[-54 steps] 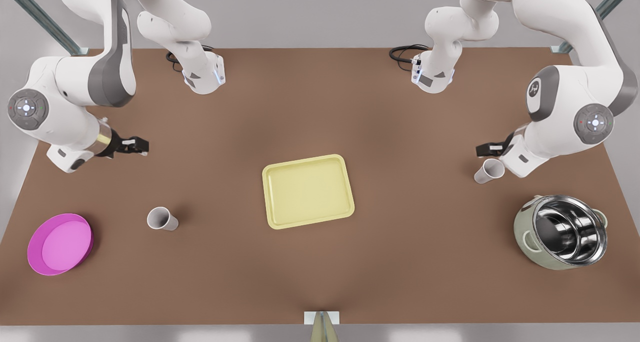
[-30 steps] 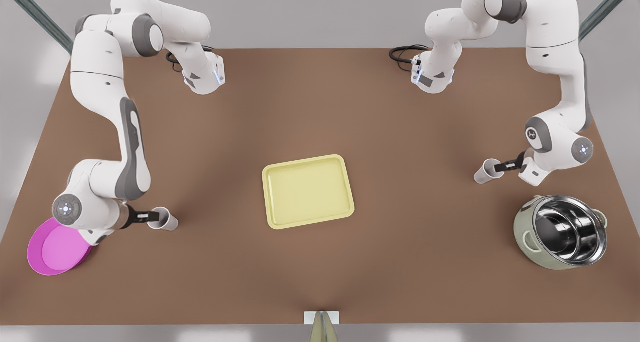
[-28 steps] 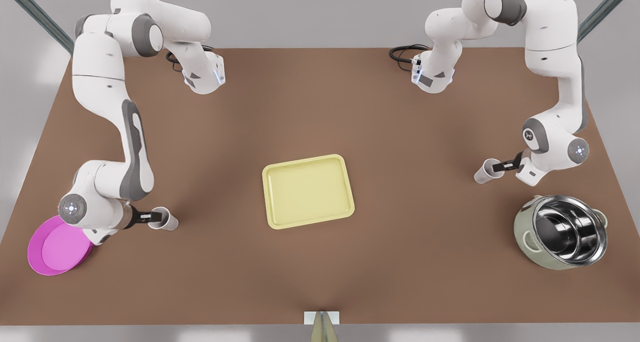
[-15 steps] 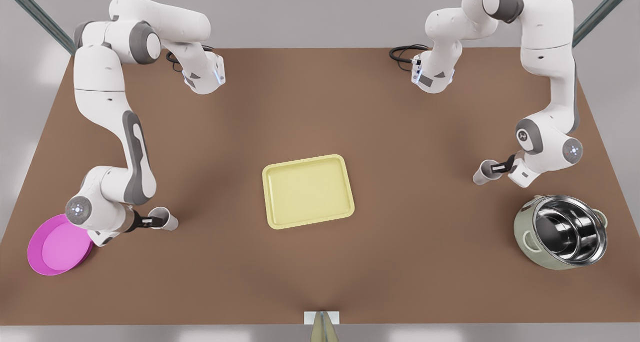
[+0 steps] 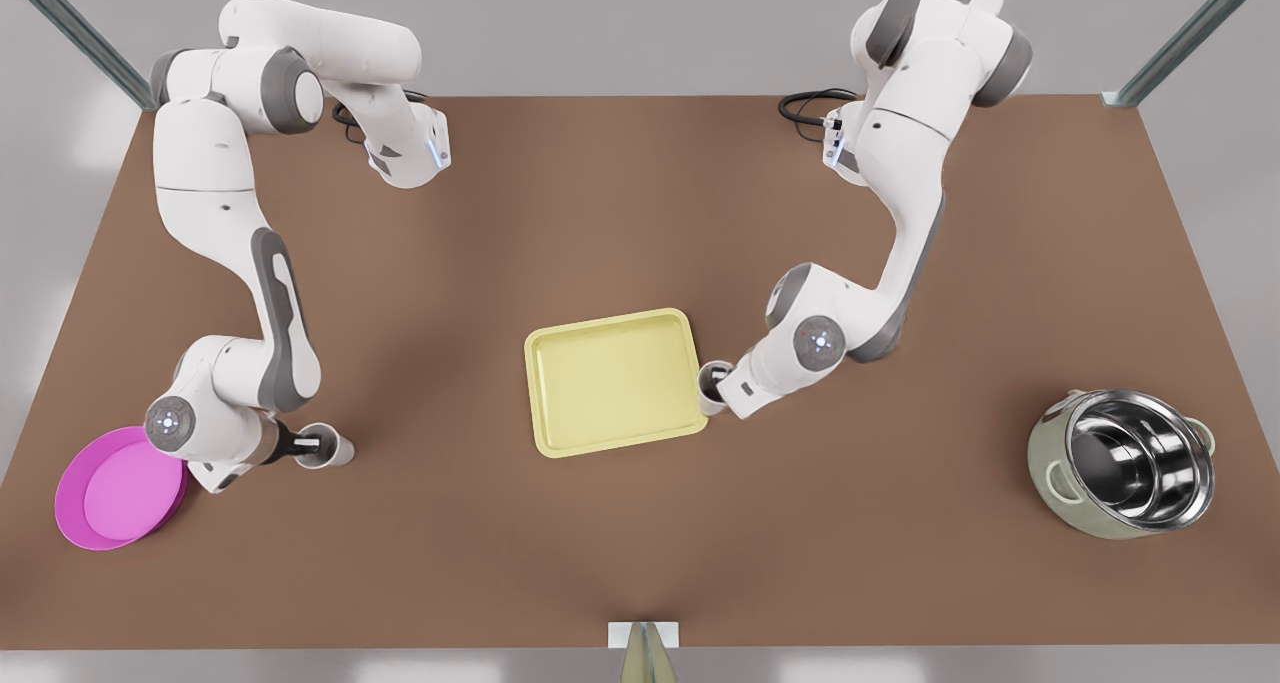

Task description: Use both arms to respectively pick up the white IKEA cups from the middle-left and middle-right positions, then place the white IKEA cups onto the middle-middle tray, ensuring that the cups remain upright and do not tip over

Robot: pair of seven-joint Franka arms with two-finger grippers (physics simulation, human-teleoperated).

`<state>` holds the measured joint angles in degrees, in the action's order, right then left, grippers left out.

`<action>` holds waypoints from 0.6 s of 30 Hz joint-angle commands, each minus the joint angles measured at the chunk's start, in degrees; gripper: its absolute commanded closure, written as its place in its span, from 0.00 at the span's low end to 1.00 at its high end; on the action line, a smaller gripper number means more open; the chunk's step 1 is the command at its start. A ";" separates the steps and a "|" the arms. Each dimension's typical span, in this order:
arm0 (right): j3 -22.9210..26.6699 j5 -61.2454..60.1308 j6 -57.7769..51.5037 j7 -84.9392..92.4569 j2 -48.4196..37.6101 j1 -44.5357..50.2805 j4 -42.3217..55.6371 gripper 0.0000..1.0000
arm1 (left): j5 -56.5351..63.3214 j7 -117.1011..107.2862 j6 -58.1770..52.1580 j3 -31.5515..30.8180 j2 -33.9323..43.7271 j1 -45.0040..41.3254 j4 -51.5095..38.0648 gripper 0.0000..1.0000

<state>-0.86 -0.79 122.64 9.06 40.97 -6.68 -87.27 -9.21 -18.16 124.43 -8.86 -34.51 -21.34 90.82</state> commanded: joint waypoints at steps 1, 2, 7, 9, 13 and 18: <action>-0.11 0.53 0.06 -0.45 -0.19 0.00 0.17 0.79 | 0.16 -46.44 0.11 -0.02 -0.82 -1.60 -1.17 0.79; -0.98 0.53 0.06 -0.36 -0.36 -0.17 0.26 0.79 | 0.16 -48.46 0.11 -0.02 -3.18 -2.13 -4.16 0.79; -10.48 0.44 -0.91 -0.88 -3.79 0.26 0.26 0.79 | 0.16 -48.99 0.99 -0.02 -6.62 -5.56 -5.83 0.79; -11.80 0.53 -0.91 -8.88 -3.88 3.51 0.26 0.79 | 0.16 -48.99 0.99 -0.11 -7.41 -5.73 -5.83 0.79; -14.79 0.80 -0.65 -24.96 -4.14 10.63 1.05 0.79 | 0.16 -48.82 0.90 -0.11 -7.85 -5.73 -5.83 0.75; -14.79 0.44 2.52 -41.76 -2.91 22.76 3.34 0.79 | 0.60 -49.08 0.99 -0.11 -8.20 -6.08 -5.83 0.00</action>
<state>-15.63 -0.55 123.22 -3.51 37.89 14.64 -84.16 -10.13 -48.26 125.91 -8.95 -42.77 -27.41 85.04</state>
